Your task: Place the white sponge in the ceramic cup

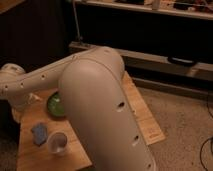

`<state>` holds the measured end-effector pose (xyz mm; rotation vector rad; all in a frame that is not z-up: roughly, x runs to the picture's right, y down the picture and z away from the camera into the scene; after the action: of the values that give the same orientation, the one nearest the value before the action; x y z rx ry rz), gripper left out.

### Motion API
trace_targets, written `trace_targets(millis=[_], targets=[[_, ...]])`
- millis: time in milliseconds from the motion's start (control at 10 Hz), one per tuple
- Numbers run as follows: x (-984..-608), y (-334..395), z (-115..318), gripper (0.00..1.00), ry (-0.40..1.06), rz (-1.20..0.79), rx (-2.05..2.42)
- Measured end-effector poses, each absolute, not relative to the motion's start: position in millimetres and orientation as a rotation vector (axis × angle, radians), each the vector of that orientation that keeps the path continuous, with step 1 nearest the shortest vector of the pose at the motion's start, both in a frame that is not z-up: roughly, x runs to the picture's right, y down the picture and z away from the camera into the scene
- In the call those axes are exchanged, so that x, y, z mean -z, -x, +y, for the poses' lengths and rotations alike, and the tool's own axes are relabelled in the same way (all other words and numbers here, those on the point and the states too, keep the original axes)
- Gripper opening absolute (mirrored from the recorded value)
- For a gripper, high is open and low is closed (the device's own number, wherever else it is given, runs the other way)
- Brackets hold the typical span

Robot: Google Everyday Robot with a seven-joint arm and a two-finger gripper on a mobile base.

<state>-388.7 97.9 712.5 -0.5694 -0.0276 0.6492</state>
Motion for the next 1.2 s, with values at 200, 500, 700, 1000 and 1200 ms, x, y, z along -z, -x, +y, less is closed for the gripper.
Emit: trace_targets(millis=[200, 500, 700, 1000, 1200], targets=[[-719, 395, 106, 0.80, 0.577, -0.020, -0.638], [-726, 398, 114, 0.80, 0.578, -0.014, -0.644], [-731, 397, 119, 0.80, 0.584, -0.006, -0.653], [-741, 395, 129, 0.80, 0.600, 0.009, -0.661], [-746, 396, 136, 0.80, 0.614, 0.017, -0.659]])
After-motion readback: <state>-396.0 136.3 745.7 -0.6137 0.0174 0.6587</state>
